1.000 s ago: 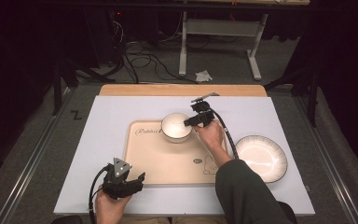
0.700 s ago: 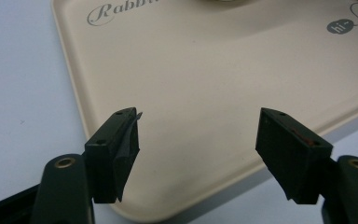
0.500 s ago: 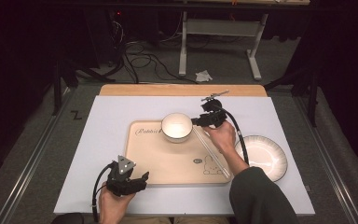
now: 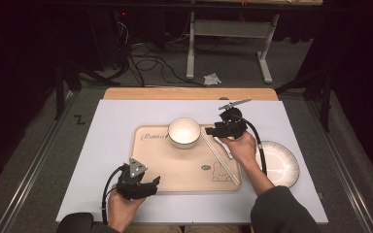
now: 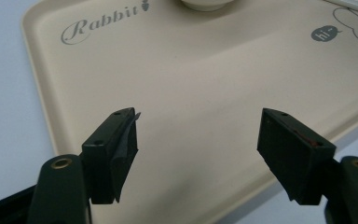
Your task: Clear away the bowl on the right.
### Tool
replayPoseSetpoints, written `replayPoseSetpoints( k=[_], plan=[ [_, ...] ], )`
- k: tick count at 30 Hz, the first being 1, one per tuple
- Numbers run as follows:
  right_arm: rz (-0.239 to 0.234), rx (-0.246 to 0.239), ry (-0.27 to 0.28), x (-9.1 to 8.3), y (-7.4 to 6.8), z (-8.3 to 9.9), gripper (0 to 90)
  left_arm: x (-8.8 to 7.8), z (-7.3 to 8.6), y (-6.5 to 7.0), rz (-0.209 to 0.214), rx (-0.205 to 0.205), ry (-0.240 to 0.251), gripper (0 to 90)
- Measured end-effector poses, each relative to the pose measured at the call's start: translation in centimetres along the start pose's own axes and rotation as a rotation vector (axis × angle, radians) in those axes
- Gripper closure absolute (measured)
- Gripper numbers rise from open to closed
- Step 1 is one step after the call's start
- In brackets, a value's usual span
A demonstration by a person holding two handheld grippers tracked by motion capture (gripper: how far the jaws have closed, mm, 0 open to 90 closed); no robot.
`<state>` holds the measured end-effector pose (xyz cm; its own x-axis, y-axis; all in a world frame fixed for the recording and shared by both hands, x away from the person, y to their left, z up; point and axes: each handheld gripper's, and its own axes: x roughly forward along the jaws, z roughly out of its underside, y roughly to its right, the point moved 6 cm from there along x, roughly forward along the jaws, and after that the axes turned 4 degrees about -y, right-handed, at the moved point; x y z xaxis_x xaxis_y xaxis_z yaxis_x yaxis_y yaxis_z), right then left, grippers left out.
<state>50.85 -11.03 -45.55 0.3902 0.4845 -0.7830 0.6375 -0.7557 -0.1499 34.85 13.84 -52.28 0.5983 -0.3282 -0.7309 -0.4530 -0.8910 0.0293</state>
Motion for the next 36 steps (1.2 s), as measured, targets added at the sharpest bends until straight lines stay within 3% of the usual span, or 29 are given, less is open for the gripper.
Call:
replayPoseSetpoints(
  k=[4, 11, 14, 19, 29, 36],
  plan=[
    [-0.004, 0.021, 0.002, -0.9, 0.2, 0.6, 50.3, 0.2, -0.3, 0.4, 0.019, 0.013, 0.001, 28.9],
    [-0.016, 0.004, 0.007, -2.5, 0.0, 1.6, 51.5, 0.6, -0.5, 0.8, 0.037, 0.028, -0.005, 29.1],
    [-0.074, 0.026, -0.003, -2.9, -0.2, 2.1, 51.7, 0.6, -0.5, 0.7, 0.037, 0.029, -0.006, 30.1],
    [-0.082, 0.024, 0.011, -3.5, -0.4, 2.6, 51.9, 1.1, -0.7, 0.7, 0.046, 0.032, -0.011, 30.9],
    [-0.036, 0.015, 0.039, -5.6, -0.3, 4.3, 51.2, 1.5, -1.4, 1.3, 0.074, 0.060, 0.001, 30.8],
    [-0.021, 0.044, 0.055, -6.8, 0.5, 5.6, 52.1, 2.1, -1.6, 1.7, 0.086, 0.082, -0.014, 29.5]
  ],
)
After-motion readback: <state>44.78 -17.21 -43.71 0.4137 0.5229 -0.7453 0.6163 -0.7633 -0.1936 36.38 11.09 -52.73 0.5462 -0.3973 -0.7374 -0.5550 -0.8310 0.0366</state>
